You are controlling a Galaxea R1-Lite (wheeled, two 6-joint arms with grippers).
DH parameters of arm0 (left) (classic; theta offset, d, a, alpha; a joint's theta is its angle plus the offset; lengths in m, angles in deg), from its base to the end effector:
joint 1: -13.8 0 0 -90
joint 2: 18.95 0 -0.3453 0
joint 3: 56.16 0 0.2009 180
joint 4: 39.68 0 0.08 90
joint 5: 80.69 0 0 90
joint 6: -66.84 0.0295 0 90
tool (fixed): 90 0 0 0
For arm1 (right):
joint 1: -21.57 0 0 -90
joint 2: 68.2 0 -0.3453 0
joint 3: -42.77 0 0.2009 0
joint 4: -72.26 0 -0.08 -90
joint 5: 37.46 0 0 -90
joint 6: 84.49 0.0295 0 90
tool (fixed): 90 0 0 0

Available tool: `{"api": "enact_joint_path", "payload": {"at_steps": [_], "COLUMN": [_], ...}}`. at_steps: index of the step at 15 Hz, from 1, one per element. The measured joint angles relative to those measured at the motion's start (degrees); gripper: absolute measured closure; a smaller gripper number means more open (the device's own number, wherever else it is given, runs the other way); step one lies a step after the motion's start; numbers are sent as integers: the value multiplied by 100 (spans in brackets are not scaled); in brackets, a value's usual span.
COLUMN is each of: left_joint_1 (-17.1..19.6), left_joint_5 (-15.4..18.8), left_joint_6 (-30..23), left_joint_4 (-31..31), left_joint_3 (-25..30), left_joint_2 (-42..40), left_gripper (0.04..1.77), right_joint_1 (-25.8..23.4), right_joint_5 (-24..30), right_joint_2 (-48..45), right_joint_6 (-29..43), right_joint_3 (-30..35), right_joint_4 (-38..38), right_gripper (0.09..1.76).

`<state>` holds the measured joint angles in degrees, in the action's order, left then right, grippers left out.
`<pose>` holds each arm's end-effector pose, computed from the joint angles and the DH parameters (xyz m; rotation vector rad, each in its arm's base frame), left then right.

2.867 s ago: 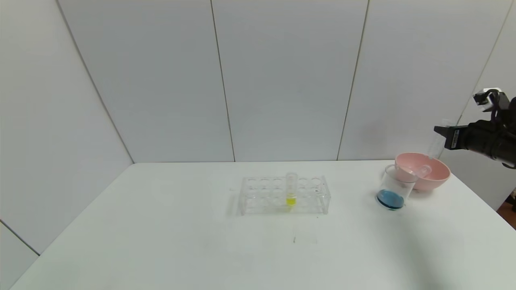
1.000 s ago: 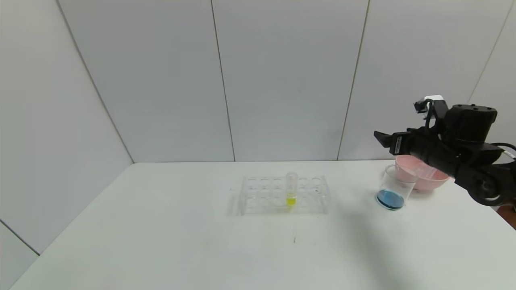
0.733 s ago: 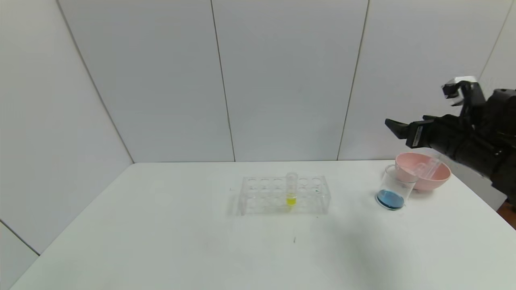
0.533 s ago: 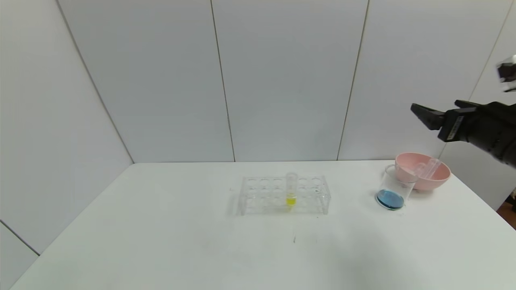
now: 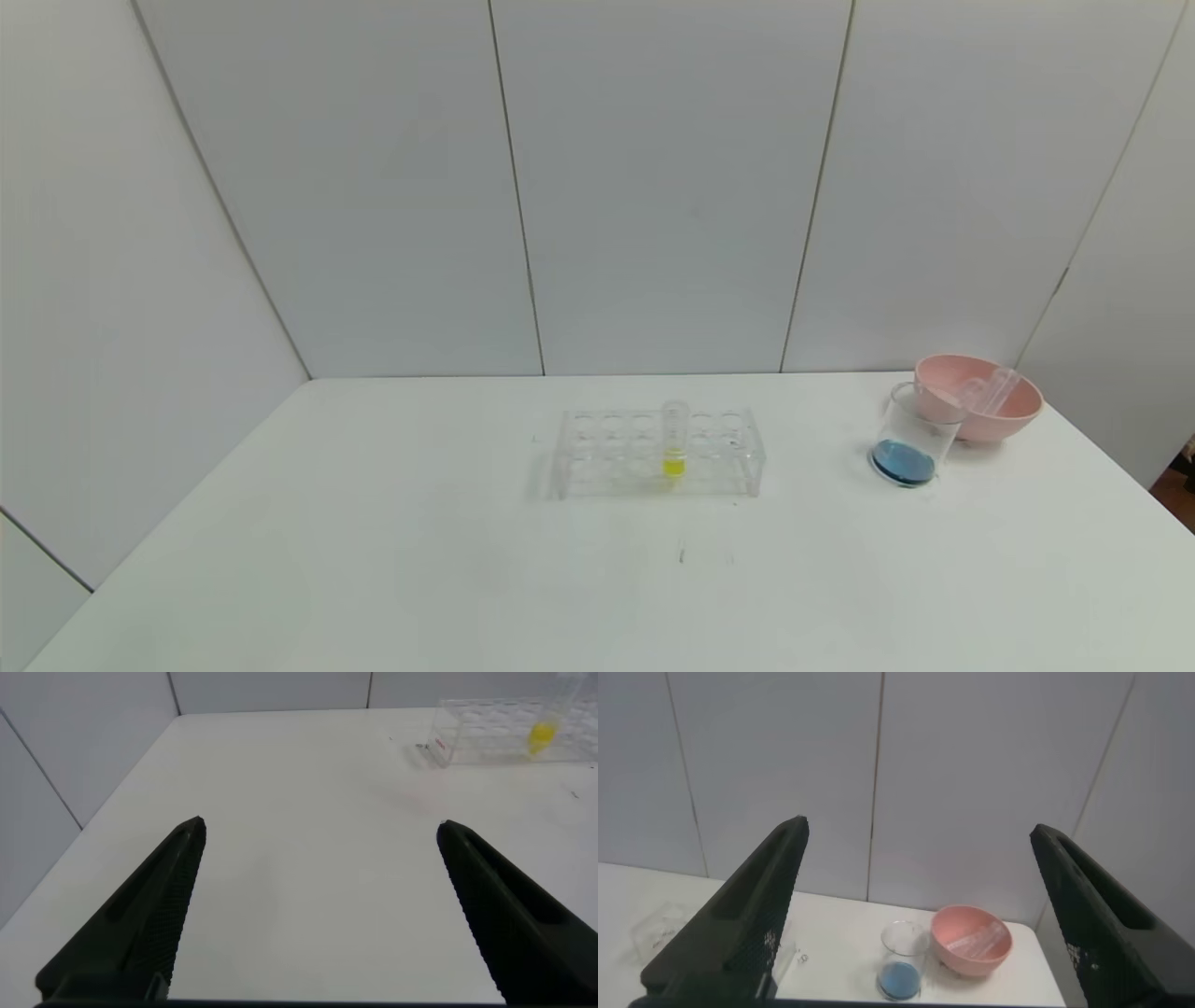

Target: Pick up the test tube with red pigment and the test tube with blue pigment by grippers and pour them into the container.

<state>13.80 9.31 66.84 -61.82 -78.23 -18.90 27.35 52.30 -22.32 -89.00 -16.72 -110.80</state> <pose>-0.0496 0.0000 0.0754 0.0000 0.0021 0.0000 0.0595 0.0059 0.3266 -0.0628 -0.2943 0.0845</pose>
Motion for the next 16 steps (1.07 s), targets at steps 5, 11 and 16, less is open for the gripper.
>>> {"api": "enact_joint_path", "payload": {"at_steps": [5, 11, 16], "left_joint_1": [0, 0, 0], "left_joint_5": [0, 0, 0], "left_joint_6": [0, 0, 2], "left_joint_4": [0, 2, 0], "left_joint_3": [0, 0, 0], "left_joint_2": [0, 0, 0], "left_gripper": [5, 5, 5], "right_joint_1": [-315, -534, -580], "right_joint_5": [-216, -29, -152], "right_joint_2": [-1974, -4027, -4547], "right_joint_6": [-176, 9, 145], "right_joint_3": [218, 1384, 3156], "right_joint_4": [846, 829, 975], "right_gripper": [15, 15, 15]}}
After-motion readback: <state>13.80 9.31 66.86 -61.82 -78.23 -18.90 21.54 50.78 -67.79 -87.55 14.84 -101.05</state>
